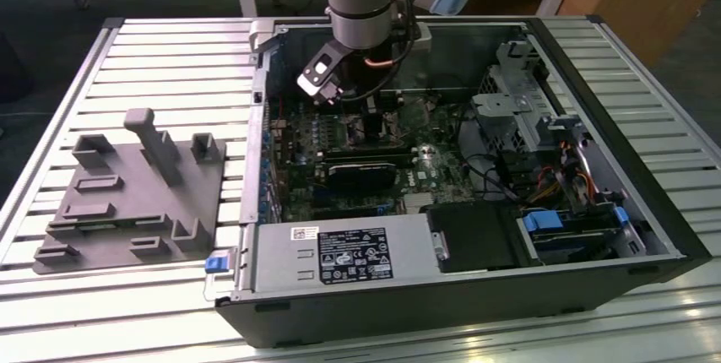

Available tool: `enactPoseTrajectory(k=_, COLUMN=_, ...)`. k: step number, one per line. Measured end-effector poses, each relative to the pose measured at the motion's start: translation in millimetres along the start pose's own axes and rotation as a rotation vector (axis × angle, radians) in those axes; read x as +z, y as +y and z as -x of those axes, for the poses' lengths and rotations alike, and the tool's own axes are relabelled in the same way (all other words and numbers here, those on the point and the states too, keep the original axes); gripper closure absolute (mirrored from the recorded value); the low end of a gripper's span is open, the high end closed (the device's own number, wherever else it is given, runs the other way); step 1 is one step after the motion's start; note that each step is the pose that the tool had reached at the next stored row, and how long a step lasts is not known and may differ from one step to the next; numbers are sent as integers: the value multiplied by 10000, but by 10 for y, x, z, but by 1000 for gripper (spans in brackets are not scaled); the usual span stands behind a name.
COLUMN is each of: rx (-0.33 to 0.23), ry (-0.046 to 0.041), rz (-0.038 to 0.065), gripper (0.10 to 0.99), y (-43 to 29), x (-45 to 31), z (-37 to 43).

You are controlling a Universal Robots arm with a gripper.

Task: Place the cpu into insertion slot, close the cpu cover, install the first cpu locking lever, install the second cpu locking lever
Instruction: 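Place the cpu into insertion slot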

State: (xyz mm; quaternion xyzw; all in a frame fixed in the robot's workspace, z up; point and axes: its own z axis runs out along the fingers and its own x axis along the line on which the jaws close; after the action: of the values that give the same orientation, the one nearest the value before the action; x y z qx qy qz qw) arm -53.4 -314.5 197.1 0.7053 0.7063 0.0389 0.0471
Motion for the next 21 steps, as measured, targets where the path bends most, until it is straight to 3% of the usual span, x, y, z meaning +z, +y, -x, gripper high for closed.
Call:
enactPoseTrajectory(k=2, rx=0, ry=0, rz=-1, gripper=494, y=0, x=-2, z=0)
enactPoseTrajectory(k=4, rx=0, ry=0, rz=-1, gripper=616, y=0, x=-4, z=0)
enactPoseTrajectory(k=19, rx=0, ry=0, rz=0, gripper=604, y=1, x=-11, z=0)
enactPoseTrajectory(k=20, rx=0, ry=0, rz=0, gripper=541, y=1, x=-11, z=0)
enactPoseTrajectory(k=21, rx=0, ry=0, rz=0, gripper=541, y=1, x=-11, z=0)
